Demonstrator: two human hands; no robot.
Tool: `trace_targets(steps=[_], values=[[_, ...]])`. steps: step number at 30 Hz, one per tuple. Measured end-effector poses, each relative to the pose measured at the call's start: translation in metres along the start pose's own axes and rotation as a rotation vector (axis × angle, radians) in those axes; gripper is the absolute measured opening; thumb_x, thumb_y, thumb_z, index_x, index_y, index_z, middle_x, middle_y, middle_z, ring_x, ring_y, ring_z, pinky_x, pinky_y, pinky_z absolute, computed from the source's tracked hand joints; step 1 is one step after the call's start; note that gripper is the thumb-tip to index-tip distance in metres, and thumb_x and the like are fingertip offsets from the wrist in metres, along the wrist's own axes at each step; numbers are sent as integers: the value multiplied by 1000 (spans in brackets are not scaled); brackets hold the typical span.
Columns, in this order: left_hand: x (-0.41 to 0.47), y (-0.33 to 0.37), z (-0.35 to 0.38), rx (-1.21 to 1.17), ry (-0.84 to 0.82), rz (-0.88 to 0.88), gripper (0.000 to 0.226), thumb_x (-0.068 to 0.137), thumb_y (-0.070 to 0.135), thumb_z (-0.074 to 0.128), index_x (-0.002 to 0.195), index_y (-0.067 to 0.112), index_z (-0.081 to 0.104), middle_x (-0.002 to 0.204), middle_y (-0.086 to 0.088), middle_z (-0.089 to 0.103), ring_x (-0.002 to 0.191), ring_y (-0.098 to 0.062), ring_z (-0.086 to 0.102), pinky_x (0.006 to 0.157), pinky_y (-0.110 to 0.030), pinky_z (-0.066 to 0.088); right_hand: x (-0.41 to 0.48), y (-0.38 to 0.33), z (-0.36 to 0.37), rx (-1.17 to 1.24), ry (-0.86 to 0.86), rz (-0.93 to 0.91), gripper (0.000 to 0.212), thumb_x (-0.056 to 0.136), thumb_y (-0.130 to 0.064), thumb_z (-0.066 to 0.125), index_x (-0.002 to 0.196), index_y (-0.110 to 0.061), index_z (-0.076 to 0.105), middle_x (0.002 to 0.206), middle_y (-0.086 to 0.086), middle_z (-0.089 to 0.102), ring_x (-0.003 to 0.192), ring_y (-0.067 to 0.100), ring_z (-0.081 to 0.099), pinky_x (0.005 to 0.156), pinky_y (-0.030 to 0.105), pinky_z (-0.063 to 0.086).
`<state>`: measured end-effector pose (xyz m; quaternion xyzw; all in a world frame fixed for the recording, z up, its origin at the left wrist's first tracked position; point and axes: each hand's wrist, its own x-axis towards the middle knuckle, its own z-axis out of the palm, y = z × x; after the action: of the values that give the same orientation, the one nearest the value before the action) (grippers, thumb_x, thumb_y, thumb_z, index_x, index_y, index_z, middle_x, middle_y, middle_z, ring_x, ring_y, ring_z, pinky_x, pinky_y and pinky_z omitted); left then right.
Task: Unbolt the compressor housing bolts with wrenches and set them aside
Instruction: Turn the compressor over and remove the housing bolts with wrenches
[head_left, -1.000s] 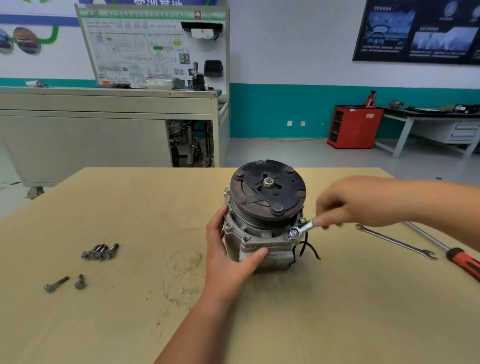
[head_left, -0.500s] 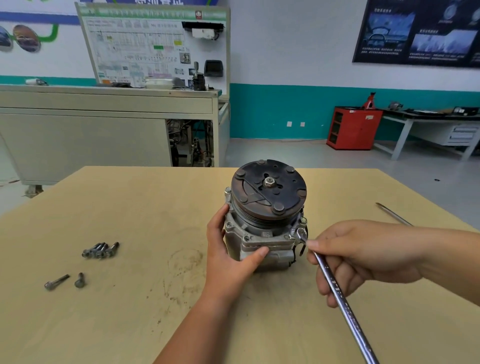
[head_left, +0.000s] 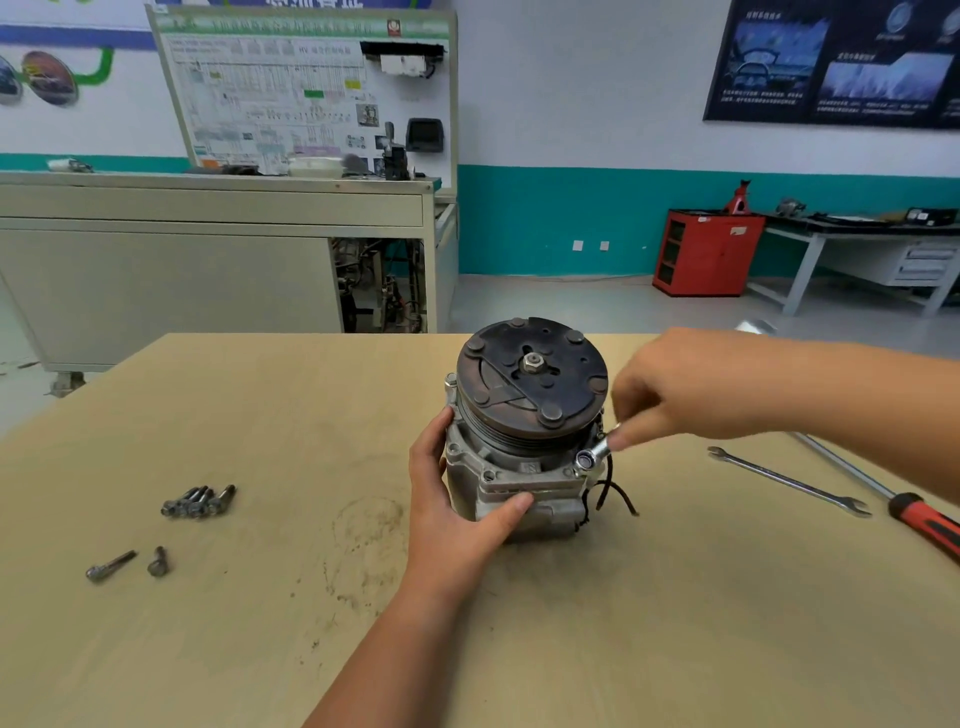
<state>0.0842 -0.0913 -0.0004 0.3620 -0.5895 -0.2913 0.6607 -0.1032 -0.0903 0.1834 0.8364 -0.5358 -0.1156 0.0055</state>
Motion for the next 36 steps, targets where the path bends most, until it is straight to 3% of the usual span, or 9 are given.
trace_targets(steps=[1,3,5,7,11,16,23,30,36], values=[[0,0,0,2,2,-1,84,57,42,78,129,50,37,134,23,45,125,2,45,94,-7,37,2,2,1,-58,89,-38,30,84,-56,55,85,-27,66,77,-8,65,71,6,57,62,23,44],[0,0,-1,4,1,-7,83,57,43,78,128,51,37,134,24,45,124,3,45,94,-6,37,-2,10,5,34,36,-52,22,87,-50,54,82,-30,63,76,-9,66,70,2,58,63,20,44],[-1,0,-1,0,0,-12,84,56,42,78,129,49,37,134,23,45,124,3,45,94,-6,37,-10,14,13,397,-187,23,23,93,-38,52,81,-23,64,72,-8,70,66,1,65,62,18,47],[0,0,0,-2,2,-14,84,56,42,78,129,46,37,135,20,45,124,2,45,94,-7,37,-18,11,26,792,-329,71,27,98,-27,46,82,-11,61,71,0,72,69,14,71,59,20,52],[0,0,0,-1,6,-3,84,57,42,78,130,42,38,136,14,45,124,1,46,95,-8,37,-24,-6,44,1154,-287,86,31,98,-27,42,78,-9,57,62,4,68,60,19,70,51,19,51],[0,0,0,1,1,-3,84,57,42,78,131,43,37,136,17,45,124,0,46,95,-8,38,-26,-22,46,1256,-298,102,32,98,-30,42,78,-8,55,57,4,65,53,18,68,45,18,49],[1,-1,1,-4,3,1,85,57,41,79,131,42,37,137,15,45,126,-1,46,97,-10,38,-29,-21,45,1180,-180,162,34,99,-30,42,77,-8,55,52,1,64,49,16,66,41,17,46],[1,-2,1,-3,7,0,85,57,41,79,131,40,37,138,12,45,127,-2,46,97,-10,37,-29,-25,42,1161,-224,185,34,99,-31,41,79,-6,52,51,2,63,48,17,66,41,18,47],[2,-2,1,1,4,2,85,57,41,79,131,42,37,135,22,45,126,0,46,96,-9,37,-31,-34,53,1340,-205,188,33,98,-32,40,81,-7,52,52,4,63,49,19,66,41,18,47]])
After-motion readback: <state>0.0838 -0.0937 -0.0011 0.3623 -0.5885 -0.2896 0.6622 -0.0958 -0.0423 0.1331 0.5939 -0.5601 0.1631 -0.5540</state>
